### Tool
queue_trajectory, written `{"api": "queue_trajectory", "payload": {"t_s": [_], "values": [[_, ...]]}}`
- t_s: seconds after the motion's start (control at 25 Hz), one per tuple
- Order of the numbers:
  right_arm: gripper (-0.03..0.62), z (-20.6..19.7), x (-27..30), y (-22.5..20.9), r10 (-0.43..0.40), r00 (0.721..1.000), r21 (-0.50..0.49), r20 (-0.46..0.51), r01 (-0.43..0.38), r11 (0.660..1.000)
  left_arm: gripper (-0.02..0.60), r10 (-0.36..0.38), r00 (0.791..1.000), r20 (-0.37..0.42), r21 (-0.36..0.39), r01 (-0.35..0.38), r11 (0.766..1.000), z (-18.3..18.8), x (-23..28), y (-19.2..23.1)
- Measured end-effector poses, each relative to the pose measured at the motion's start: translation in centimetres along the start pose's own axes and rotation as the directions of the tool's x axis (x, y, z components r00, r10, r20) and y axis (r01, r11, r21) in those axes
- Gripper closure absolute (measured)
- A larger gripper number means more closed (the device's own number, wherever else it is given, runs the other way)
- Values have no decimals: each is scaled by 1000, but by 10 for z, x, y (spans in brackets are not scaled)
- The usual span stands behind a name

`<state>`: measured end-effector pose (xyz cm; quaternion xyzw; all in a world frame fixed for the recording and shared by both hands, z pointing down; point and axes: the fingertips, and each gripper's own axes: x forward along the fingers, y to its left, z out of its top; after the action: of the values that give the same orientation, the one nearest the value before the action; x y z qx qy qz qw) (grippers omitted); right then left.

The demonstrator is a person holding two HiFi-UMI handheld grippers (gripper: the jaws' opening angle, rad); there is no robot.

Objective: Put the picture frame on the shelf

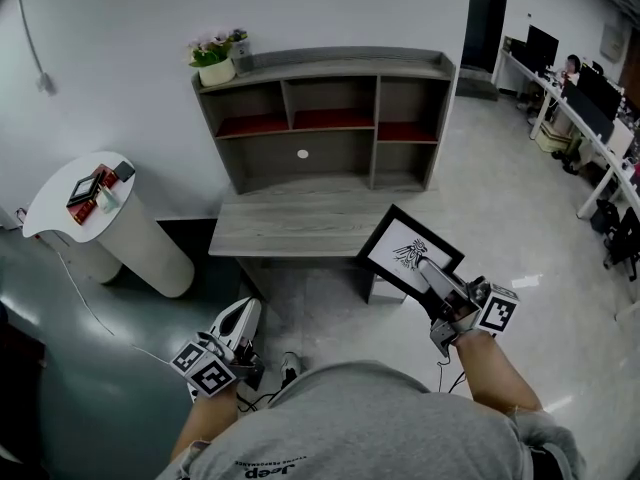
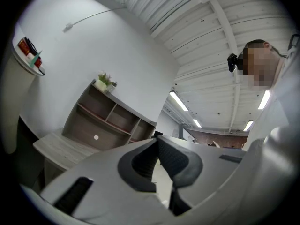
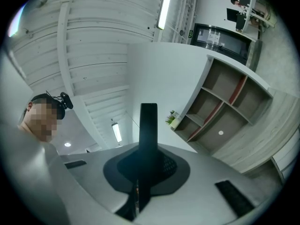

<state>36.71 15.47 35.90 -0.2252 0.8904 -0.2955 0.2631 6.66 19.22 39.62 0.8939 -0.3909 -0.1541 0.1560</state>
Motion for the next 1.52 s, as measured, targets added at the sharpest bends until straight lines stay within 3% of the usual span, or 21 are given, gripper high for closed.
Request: {"api": "queue_trajectory", "payload": {"t_s": [0.08, 0.28, 0.44, 0.76, 1.04, 1.52], "values": [[579, -5, 18, -7, -6, 1000, -10, 0, 6, 1000, 555, -13, 1000, 3, -8, 13, 1000, 4, 2, 23], [579, -23, 116, -36, -29, 999, -23, 28, 29, 999, 555, -53, 999, -2, -27, 53, 998, 42, 11, 127], [579, -34, 186, -46, -34, 999, -20, 30, 34, 999, 555, -82, 997, -14, 9, 82, 997, 82, 16, 185], [579, -61, 303, -85, -60, 997, 21, 46, 59, 998, 555, -82, 996, -25, 14, 83, 996, 134, 9, 295], [579, -75, 367, -121, -82, 996, 74, 24, 80, 994, 555, -39, 999, -7, -5, 39, 999, 153, 3, 359], [579, -63, 435, -221, -17, 999, 218, -38, 24, 976, 555, 122, 993, -3, 11, -122, 993, 148, 35, 408]]}}
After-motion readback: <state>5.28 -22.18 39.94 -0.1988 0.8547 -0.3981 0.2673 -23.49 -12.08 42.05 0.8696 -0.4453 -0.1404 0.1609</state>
